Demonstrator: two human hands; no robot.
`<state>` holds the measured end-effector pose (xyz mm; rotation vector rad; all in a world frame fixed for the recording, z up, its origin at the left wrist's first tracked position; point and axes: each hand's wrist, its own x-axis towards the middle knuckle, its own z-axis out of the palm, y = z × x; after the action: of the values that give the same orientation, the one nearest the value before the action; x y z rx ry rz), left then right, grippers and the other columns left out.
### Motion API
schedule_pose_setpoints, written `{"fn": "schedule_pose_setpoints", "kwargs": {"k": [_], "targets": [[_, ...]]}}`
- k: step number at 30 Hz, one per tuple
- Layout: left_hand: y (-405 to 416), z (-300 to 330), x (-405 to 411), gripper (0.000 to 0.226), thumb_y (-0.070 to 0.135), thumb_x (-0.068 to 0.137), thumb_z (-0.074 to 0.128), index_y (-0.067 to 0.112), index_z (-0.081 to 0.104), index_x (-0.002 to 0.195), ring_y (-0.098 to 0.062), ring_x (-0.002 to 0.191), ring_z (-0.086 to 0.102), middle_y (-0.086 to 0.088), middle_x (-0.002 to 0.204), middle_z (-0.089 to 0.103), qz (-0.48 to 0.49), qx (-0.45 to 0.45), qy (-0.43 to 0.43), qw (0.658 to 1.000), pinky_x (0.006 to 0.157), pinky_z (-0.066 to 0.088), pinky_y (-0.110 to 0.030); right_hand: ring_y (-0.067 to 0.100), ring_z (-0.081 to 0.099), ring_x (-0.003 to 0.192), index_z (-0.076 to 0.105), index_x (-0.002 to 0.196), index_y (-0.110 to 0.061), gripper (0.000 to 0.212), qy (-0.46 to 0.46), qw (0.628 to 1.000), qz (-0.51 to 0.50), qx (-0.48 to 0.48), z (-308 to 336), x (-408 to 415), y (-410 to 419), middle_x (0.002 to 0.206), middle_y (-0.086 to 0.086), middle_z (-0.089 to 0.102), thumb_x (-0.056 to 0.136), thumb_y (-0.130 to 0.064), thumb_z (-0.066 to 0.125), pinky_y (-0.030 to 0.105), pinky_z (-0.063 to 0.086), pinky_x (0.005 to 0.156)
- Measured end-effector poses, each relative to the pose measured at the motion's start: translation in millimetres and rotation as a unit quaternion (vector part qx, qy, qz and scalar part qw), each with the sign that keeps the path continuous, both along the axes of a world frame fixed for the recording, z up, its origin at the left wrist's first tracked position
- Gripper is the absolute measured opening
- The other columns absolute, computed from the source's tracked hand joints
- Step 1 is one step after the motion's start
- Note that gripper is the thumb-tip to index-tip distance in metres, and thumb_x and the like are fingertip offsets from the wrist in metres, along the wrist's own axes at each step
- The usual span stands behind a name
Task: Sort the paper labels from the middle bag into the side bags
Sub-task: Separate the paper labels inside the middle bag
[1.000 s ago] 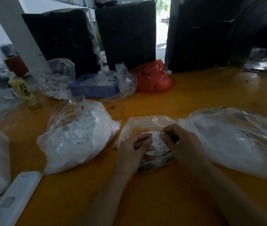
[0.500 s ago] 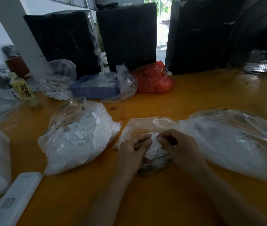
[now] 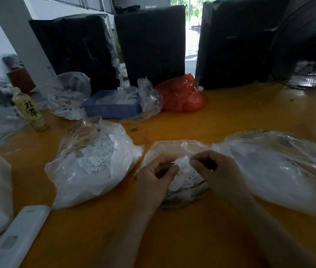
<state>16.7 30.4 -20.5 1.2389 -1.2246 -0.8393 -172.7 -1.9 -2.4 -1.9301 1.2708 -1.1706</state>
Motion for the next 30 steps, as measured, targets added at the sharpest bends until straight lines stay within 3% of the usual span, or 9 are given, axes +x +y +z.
{"fn": "schedule_pose_setpoints", "kwargs": {"k": [3, 6, 9, 12, 15, 18, 22, 26, 30], "targets": [[1.9, 9.0, 7.2, 0.032, 0.021, 0.094, 0.078, 0.052, 0.077, 0.099, -0.004, 0.087, 0.075, 0.015, 0.094, 0.079, 0.053, -0.046, -0.037, 0.997, 0.071, 0.058, -0.017, -0.007, 0.064, 0.089, 0.07, 0.105, -0.035, 0.012, 0.001, 1.0, 0.022, 0.004, 4.0, -4.8, 0.6, 0.095, -0.025, 0.069, 0.094, -0.036, 0.065, 0.008, 0.051, 0.073], [7.3, 25.1, 29.0, 0.027, 0.02, 0.095, 0.074, 0.043, 0.075, 0.108, 0.003, 0.086, 0.073, 0.014, 0.099, 0.078, 0.185, -0.154, -0.104, 0.965, 0.066, 0.057, -0.012, -0.002, 0.065, 0.076, 0.066, 0.106, -0.034, 0.013, 0.008, 0.995, -0.063, -0.072, 13.2, -17.2, -3.0, 0.087, -0.023, 0.065, 0.096, -0.037, 0.058, 0.012, 0.051, 0.059], [8.3, 38.8, 74.4, 0.022, 0.013, 0.1, 0.069, 0.015, 0.072, 0.122, -0.001, 0.1, 0.071, 0.002, 0.119, 0.074, 0.363, -0.25, -0.2, 0.875, 0.079, 0.058, -0.014, -0.003, 0.056, 0.063, 0.068, 0.097, -0.019, 0.013, 0.136, 0.964, -0.189, -0.126, 18.1, -43.9, -14.4, 0.075, -0.014, 0.059, 0.101, -0.024, 0.057, 0.013, 0.039, 0.054], [11.2, 45.1, 116.9, 0.023, 0.01, 0.101, 0.065, 0.007, 0.073, 0.122, -0.015, 0.1, 0.07, -0.01, 0.118, 0.075, 0.455, -0.15, -0.267, 0.836, 0.082, 0.052, -0.015, 0.011, 0.058, 0.057, 0.068, 0.09, -0.009, 0.024, 0.302, 0.92, -0.249, -0.001, 15.1, -71.5, -25.3, 0.072, -0.002, 0.062, 0.103, -0.014, 0.049, 0.031, 0.051, 0.054], [12.2, 37.8, 131.0, 0.023, 0.002, 0.096, 0.069, 0.002, 0.076, 0.118, -0.033, 0.096, 0.074, -0.019, 0.111, 0.077, 0.426, -0.036, -0.351, 0.833, 0.083, 0.048, -0.027, 0.023, 0.066, 0.077, 0.069, 0.103, -0.006, 0.021, 0.411, 0.869, -0.253, 0.106, 13.3, -85.7, -27.5, 0.099, 0.01, 0.068, 0.095, 0.0, 0.05, 0.043, 0.058, 0.072], [9.7, 35.3, 125.9, 0.02, 0.006, 0.096, 0.07, 0.005, 0.079, 0.114, -0.035, 0.093, 0.073, -0.018, 0.106, 0.078, 0.373, -0.004, -0.397, 0.838, 0.079, 0.049, -0.033, 0.025, 0.065, 0.088, 0.069, 0.106, -0.013, 0.018, 0.439, 0.858, -0.225, 0.144, 10.2, -91.7, -27.9, 0.113, 0.01, 0.064, 0.096, -0.009, 0.054, 0.041, 0.057, 0.079], [2.8, 30.6, 122.3, 0.025, 0.014, 0.1, 0.063, 0.01, 0.078, 0.119, -0.036, 0.105, 0.066, -0.015, 0.106, 0.077, 0.299, -0.001, -0.458, 0.837, 0.09, 0.054, -0.05, 0.028, 0.064, 0.087, 0.069, 0.091, -0.016, 0.02, 0.423, 0.861, -0.23, 0.162, 9.3, -87.7, -29.0, 0.097, 0.008, 0.066, 0.097, -0.012, 0.051, 0.042, 0.056, 0.081], [1.0, 27.7, 120.6, 0.03, 0.002, 0.096, 0.061, 0.008, 0.078, 0.12, -0.04, 0.117, 0.059, -0.02, 0.117, 0.075, 0.32, -0.036, -0.455, 0.83, 0.1, 0.05, -0.054, 0.022, 0.061, 0.064, 0.068, 0.077, -0.016, 0.03, 0.401, 0.866, -0.274, 0.119, 12.6, -84.8, -28.5, 0.072, 0.004, 0.064, 0.101, -0.017, 0.049, 0.037, 0.056, 0.067], [4.8, 33.2, 110.5, 0.03, -0.002, 0.094, 0.057, 0.006, 0.076, 0.117, -0.037, 0.119, 0.059, -0.016, 0.117, 0.076, 0.393, -0.118, -0.428, 0.805, 0.103, 0.042, -0.049, 0.017, 0.06, 0.057, 0.075, 0.091, -0.013, 0.033, 0.32, 0.905, -0.274, 0.058, 14.3, -78.4, -26.2, 0.07, 0.001, 0.067, 0.104, -0.032, 0.051, 0.034, 0.054, 0.061]]}}
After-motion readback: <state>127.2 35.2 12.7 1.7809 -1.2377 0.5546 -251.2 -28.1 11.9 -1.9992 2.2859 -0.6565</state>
